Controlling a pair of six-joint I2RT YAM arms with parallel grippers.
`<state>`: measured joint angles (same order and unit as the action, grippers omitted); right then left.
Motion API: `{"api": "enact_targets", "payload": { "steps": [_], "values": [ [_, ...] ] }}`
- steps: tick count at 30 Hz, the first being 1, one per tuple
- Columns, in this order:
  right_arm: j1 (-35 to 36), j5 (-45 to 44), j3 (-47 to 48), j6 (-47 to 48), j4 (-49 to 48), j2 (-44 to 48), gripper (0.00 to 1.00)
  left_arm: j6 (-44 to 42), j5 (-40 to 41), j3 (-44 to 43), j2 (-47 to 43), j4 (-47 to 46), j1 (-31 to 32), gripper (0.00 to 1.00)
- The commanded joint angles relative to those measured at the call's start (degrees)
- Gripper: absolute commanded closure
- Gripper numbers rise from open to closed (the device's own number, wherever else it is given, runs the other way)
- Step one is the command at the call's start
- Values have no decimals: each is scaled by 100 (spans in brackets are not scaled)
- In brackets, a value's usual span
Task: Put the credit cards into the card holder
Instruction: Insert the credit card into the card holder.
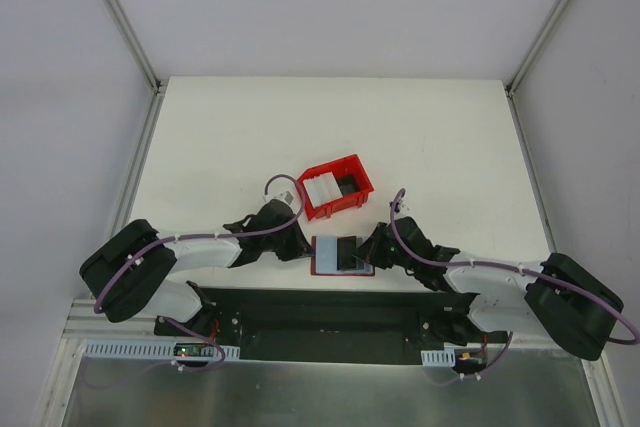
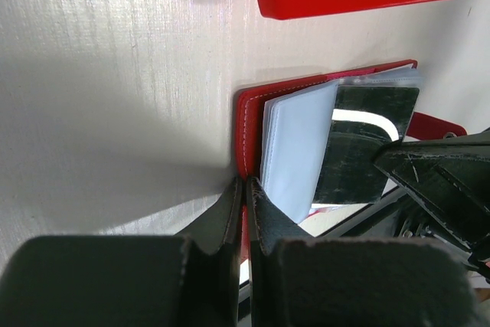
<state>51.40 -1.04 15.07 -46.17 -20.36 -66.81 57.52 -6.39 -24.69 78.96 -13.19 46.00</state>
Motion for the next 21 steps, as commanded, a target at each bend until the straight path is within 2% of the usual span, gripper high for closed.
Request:
{"api": "enact_targets", "payload": {
  "steps": [1, 21],
  "values": [
    [37, 288, 92, 108, 41, -122, 100, -179, 173, 140, 234, 678, -29, 100],
    [37, 683, 136, 47, -443, -684, 100, -135, 130, 122, 366, 625, -29, 100]
  ]
}}
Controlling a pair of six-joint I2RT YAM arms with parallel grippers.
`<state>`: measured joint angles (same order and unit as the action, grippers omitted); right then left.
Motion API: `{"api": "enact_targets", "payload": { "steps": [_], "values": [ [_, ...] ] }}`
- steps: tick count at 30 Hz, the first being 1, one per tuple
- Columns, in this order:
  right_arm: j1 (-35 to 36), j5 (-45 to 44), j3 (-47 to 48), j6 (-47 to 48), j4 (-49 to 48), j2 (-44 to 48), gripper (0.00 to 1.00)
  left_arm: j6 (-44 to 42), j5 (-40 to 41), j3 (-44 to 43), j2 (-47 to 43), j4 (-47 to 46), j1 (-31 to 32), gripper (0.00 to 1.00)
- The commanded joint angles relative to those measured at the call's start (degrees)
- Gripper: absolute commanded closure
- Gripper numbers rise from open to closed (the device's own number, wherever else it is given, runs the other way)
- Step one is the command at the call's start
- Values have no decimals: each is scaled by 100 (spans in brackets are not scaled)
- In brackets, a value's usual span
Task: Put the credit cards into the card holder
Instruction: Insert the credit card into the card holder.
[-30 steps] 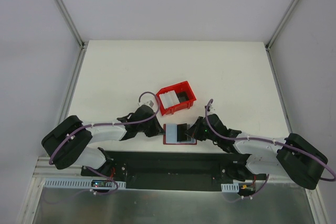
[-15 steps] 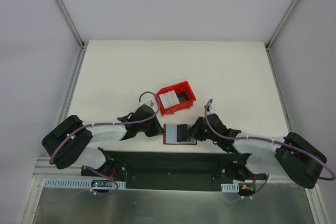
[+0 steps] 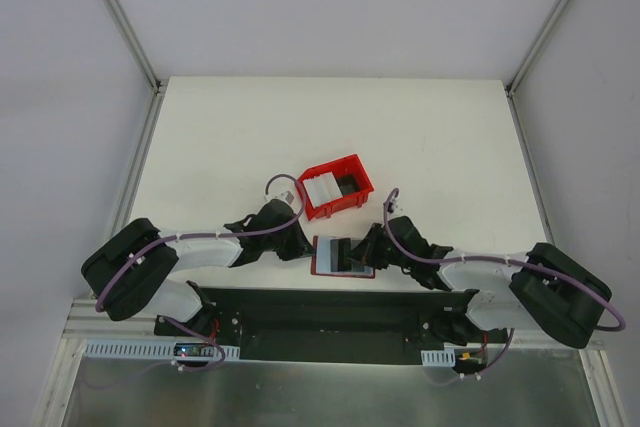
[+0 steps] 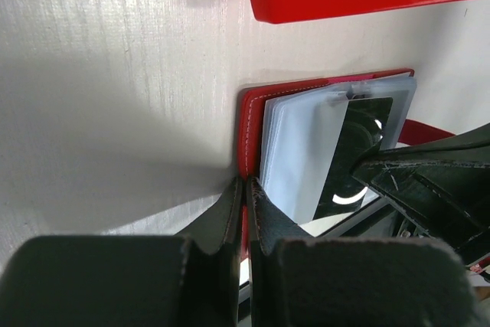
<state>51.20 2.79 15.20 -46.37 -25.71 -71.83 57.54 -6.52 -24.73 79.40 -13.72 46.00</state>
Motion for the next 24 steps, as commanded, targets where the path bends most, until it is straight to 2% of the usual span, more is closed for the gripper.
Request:
{"api": "enact_targets", "payload": {
  "steps": [1, 13, 18, 20, 24],
  "values": [
    [65, 336, 141, 58, 84, -243, 100, -138, 143, 135, 322, 668, -29, 100],
    [329, 222, 703, 40, 242, -709, 97, -85, 195, 214, 164, 695, -29, 100],
    [373, -119, 835, 189, 953, -385, 75, -59, 213, 241, 129, 712, -29, 100],
    [364, -426, 905, 312, 1383, -130, 63, -58, 230, 249, 120, 704, -29, 100],
    [364, -622, 985, 506, 1824, 152, 56, -58, 222, 249, 111, 704, -29, 100]
  ]
}}
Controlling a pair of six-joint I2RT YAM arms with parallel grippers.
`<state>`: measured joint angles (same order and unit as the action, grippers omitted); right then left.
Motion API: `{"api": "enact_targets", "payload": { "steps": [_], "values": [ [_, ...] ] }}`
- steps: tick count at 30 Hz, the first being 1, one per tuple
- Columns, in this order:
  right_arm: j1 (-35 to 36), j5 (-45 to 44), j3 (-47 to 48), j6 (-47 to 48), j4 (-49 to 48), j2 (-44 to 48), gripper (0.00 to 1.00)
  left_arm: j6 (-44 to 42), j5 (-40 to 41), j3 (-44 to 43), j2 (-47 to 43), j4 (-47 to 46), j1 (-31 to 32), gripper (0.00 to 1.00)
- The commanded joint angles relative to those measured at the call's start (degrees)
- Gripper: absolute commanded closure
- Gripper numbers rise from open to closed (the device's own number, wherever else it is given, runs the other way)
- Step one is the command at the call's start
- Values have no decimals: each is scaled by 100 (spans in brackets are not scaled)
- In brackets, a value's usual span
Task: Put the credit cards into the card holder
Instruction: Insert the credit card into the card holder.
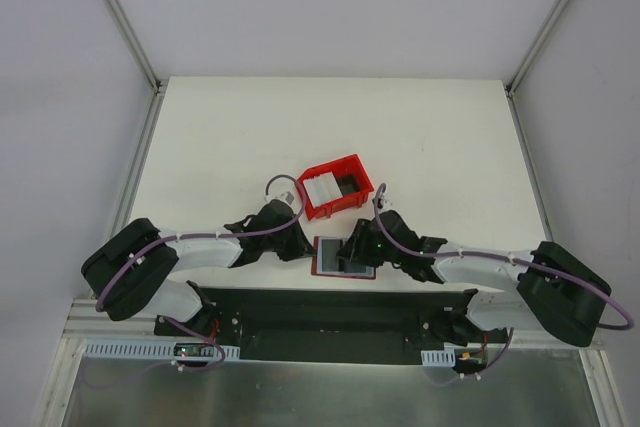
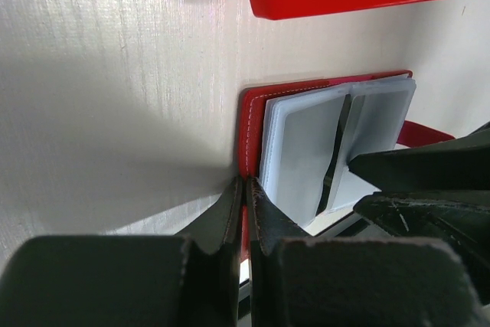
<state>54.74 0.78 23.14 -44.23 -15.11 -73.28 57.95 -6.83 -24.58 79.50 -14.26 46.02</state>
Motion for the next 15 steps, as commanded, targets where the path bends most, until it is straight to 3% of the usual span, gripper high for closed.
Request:
{"api": "enact_targets", "payload": {
  "steps": [1, 15],
  "values": [
    [19, -394, 209, 318, 747, 296, 56, -100, 244, 234, 100, 758, -32, 100],
    [125, 546, 780, 467, 167, -775, 63, -91, 226, 225, 118, 749, -32, 100]
  ]
}}
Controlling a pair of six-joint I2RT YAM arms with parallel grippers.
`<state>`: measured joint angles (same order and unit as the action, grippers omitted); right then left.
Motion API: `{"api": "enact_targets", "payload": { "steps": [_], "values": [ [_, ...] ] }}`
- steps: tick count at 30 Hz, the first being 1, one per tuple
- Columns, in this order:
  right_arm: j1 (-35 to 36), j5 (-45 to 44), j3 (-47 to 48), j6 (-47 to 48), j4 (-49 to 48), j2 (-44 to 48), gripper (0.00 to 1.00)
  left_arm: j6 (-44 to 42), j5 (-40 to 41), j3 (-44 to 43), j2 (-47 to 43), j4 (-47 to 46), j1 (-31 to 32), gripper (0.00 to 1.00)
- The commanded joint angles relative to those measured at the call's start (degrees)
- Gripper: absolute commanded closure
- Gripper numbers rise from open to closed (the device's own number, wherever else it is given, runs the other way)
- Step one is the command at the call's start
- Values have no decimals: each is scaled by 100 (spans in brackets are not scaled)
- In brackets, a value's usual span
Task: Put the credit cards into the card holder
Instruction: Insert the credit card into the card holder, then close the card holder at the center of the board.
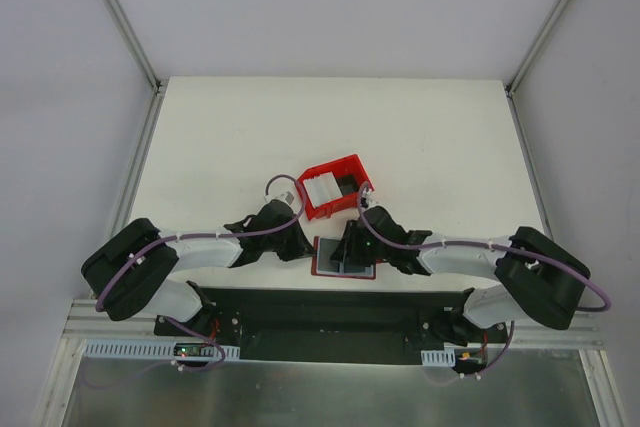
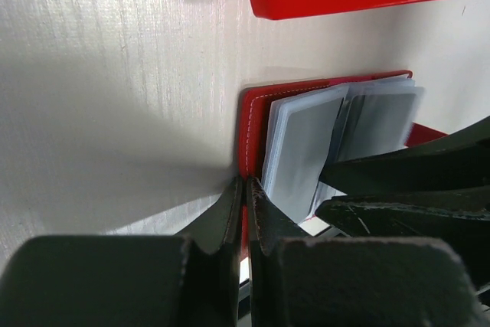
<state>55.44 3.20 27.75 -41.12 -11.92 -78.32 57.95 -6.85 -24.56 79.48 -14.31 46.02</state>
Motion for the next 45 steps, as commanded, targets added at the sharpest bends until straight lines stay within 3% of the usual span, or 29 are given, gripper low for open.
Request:
{"api": "enact_targets", "payload": {
  "steps": [1, 10, 19, 28, 38, 41, 45],
  "values": [
    [81, 339, 389, 157, -161, -323, 64, -100, 246, 223, 120, 771, -32, 100],
    [134, 374, 758, 333, -39, -394, 70, -91, 237, 232, 67, 763, -32, 100],
    [134, -284, 907, 1071, 1164, 756, 54, -179, 395, 171, -152, 965, -32, 100],
    [134, -1786, 706, 1045, 3142, 2048, 46, -293, 483, -5, -372, 1237, -32, 100],
    [-112, -2148, 275, 711, 3390, 2778, 22, -346, 500, -76, -504, 1378, -32, 100],
    [-217, -2254, 292, 772, 3381, 2998, 2, -364, 553, -58, -565, 1404, -40, 100],
    [-428, -2228, 293, 641, 3293, 3340, 4, -399, 597, -93, -522, 1413, -32, 100]
  ]
}}
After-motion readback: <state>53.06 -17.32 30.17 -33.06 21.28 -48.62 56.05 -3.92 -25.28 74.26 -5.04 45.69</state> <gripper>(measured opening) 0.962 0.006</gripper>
